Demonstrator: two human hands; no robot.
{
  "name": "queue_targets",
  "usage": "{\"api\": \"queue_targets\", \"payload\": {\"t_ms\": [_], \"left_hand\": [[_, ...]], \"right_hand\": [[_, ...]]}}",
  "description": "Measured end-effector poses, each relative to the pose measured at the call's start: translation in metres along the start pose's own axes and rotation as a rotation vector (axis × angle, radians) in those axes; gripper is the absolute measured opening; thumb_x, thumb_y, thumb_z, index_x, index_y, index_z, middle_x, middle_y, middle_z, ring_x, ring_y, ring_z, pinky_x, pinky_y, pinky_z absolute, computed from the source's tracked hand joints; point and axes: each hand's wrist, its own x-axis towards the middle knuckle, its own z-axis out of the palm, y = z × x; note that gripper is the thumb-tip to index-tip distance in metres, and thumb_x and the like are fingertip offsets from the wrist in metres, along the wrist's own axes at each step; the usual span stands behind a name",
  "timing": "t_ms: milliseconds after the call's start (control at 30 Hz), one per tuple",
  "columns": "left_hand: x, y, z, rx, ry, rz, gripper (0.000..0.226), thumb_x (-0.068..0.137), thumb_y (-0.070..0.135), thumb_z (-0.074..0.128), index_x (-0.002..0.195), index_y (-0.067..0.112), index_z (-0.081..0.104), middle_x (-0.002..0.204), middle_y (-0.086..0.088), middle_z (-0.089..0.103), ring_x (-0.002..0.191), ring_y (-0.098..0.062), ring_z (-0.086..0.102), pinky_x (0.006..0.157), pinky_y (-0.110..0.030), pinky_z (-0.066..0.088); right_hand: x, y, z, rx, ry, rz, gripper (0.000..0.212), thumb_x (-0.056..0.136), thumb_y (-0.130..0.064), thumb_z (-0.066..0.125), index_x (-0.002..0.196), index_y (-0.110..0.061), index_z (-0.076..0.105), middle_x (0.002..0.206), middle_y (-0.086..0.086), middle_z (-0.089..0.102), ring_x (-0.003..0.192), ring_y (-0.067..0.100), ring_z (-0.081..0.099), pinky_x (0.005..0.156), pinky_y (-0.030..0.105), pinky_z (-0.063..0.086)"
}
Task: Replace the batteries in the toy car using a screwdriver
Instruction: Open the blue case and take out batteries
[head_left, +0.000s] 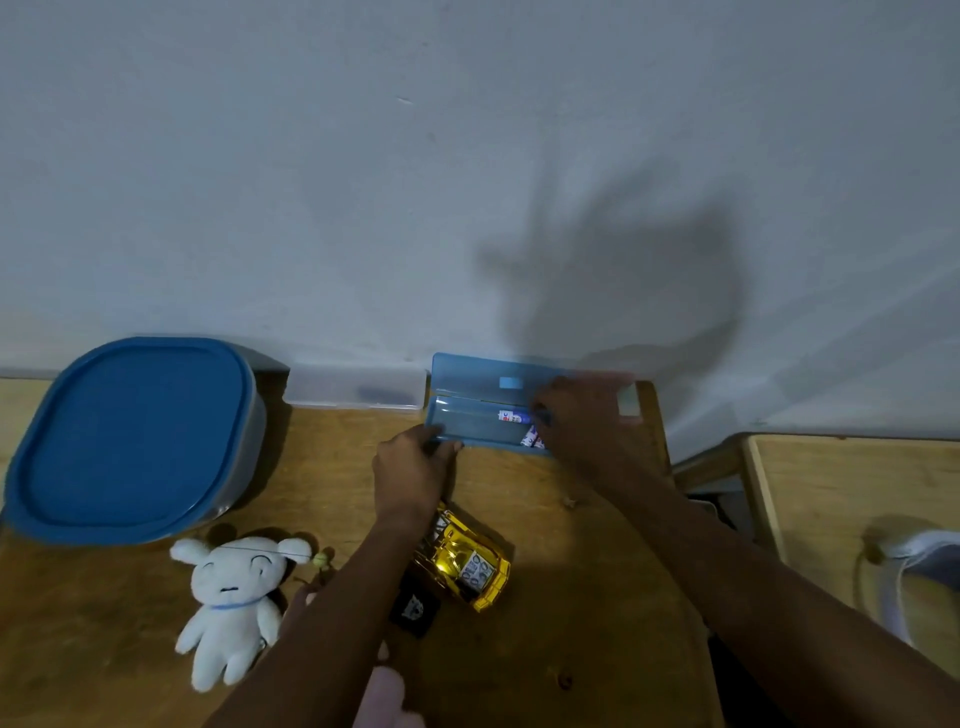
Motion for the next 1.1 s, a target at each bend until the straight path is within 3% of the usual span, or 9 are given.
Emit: {"api": "queue_targets", "payload": {"t_ms": [67,133,200,300,400,500,633,767,1100], "left_hand": [[0.0,0.0,0.001,0.002,-0.001,-0.008,0.041,0.088,0.03,0.077,0.125,0.014,0.071,0.117,-0.014,0.075,0.105,-0.025,0.07,0.091,-0.039,0.059],[0.0,-0.001,0.0,0.007,-0.008,-0.018,0.04,0.088,0.03,0.076,0.125,0.015,0.071,0.117,-0.014,0.074,0.105,-0.025,0.071,0.09,-0.039,0.06],[0.001,0.0,0.0,0.007,-0.013,-0.028,0.04,0.088,0.03,0.076,0.125,0.015,0.071,0.116,-0.014,0.075,0.106,-0.026,0.071,0.09,-0.039,0.06],[0.001,0.001,0.0,0.005,-0.009,-0.043,0.041,0.087,0.033,0.077,0.124,0.016,0.072,0.115,-0.015,0.075,0.105,-0.027,0.071,0.09,-0.04,0.06],[0.001,0.002,0.0,-0.001,-0.011,-0.057,0.041,0.086,0.033,0.078,0.123,0.015,0.072,0.115,-0.015,0.075,0.105,-0.026,0.071,0.089,-0.038,0.06],[0.002,0.002,0.0,0.011,-0.015,-0.05,0.04,0.087,0.032,0.077,0.122,0.015,0.072,0.114,-0.014,0.075,0.104,-0.026,0.071,0.088,-0.036,0.059],[0.003,0.001,0.0,0.013,-0.017,-0.059,0.04,0.086,0.034,0.078,0.121,0.015,0.073,0.113,-0.015,0.075,0.104,-0.027,0.071,0.089,-0.038,0.059],[0.003,0.001,0.0,-0.003,-0.025,-0.055,0.04,0.087,0.032,0.077,0.122,0.014,0.072,0.114,-0.014,0.075,0.104,-0.025,0.071,0.088,-0.038,0.06],[0.003,-0.002,0.001,-0.009,-0.037,-0.054,0.039,0.087,0.034,0.076,0.121,0.016,0.072,0.112,-0.011,0.076,0.102,-0.022,0.071,0.087,-0.042,0.061]], "right_hand": [[-0.007,0.004,0.005,0.045,-0.202,0.072,0.019,0.076,-0.001,0.069,0.09,-0.014,0.074,0.09,0.009,0.071,0.086,0.03,0.068,0.07,0.033,0.046],[-0.01,0.005,0.007,0.013,-0.367,0.097,0.037,0.087,0.0,0.057,0.118,-0.016,0.069,0.119,0.01,0.068,0.113,0.03,0.06,0.093,0.037,0.045],[-0.008,0.005,0.004,-0.037,-0.426,0.052,0.044,0.09,0.001,0.053,0.131,-0.014,0.061,0.13,0.011,0.063,0.122,0.029,0.056,0.102,0.036,0.041],[-0.003,0.004,0.0,-0.06,-0.427,-0.037,0.05,0.093,0.004,0.048,0.139,-0.013,0.054,0.129,0.015,0.062,0.118,0.031,0.059,0.1,0.038,0.045],[0.004,0.001,-0.005,-0.126,-0.476,-0.086,0.044,0.095,0.001,0.045,0.135,-0.012,0.056,0.121,0.016,0.065,0.113,0.033,0.061,0.094,0.041,0.049],[0.013,-0.004,-0.008,-0.217,-0.57,-0.098,0.026,0.095,-0.002,0.046,0.115,-0.006,0.062,0.113,0.015,0.065,0.109,0.033,0.062,0.089,0.04,0.048],[0.019,-0.006,-0.007,-0.217,-0.584,-0.093,0.024,0.093,-0.004,0.05,0.113,-0.007,0.062,0.113,0.014,0.066,0.108,0.033,0.062,0.086,0.04,0.048],[0.019,-0.003,-0.006,-0.129,-0.53,-0.065,0.027,0.09,-0.008,0.054,0.114,-0.019,0.063,0.109,0.008,0.068,0.106,0.03,0.063,0.085,0.037,0.049],[0.026,-0.001,-0.003,-0.112,-0.567,-0.075,0.026,0.089,-0.008,0.057,0.113,-0.016,0.063,0.103,0.01,0.068,0.098,0.029,0.063,0.076,0.033,0.046]]}}
